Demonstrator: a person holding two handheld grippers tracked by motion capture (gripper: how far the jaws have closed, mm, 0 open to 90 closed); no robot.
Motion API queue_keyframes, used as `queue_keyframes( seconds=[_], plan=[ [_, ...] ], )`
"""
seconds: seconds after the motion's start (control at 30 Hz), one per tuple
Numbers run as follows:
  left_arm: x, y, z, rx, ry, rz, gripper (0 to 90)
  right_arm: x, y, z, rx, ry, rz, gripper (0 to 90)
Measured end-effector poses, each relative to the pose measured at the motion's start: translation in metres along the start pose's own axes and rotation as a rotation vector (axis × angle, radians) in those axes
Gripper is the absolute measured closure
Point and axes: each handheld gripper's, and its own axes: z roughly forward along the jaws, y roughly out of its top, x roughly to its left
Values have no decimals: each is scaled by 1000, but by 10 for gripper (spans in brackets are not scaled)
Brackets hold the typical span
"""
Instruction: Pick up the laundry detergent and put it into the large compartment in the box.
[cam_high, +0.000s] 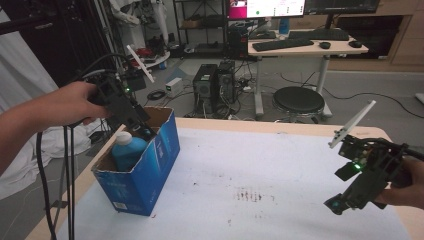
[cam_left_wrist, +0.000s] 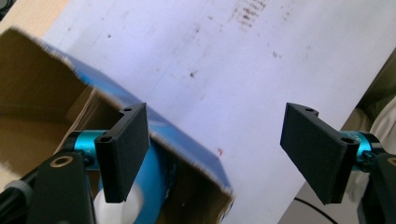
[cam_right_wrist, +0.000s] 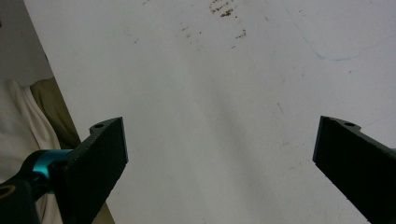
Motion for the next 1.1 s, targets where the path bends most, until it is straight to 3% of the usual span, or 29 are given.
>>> queue_keyframes(
  seconds=[0.2, 0.5, 0.53, 0.57, 0.73, 0.8, 0.87, 1.1],
  plan=[
    [-18, 31, 19, 17, -31, 80, 240, 2, -1, -3, -16, -4, -4, 22],
    [-33, 69, 45, -7, -60, 132, 240, 6, -1, -5, -32, -9, -5, 22],
    [-33, 69, 45, -7, -60, 132, 217, 6, -1, -5, -33, -9, -6, 22],
    [-36, 75, 52, 5, -62, 139, 136, 6, -1, -5, -34, -11, -5, 22],
    [-44, 86, 65, 16, -71, 168, 106, 7, 0, -6, -38, -14, -4, 22],
    [-50, 92, 76, 36, -68, 179, 56, 8, 0, -5, -39, -14, -4, 22],
    [-52, 94, 79, 44, -71, 180, 56, 9, 1, -5, -36, -12, -2, 22],
    [-64, 102, 99, 70, -62, 239, 55, 9, 2, -3, -38, -10, -5, 22]
  ],
)
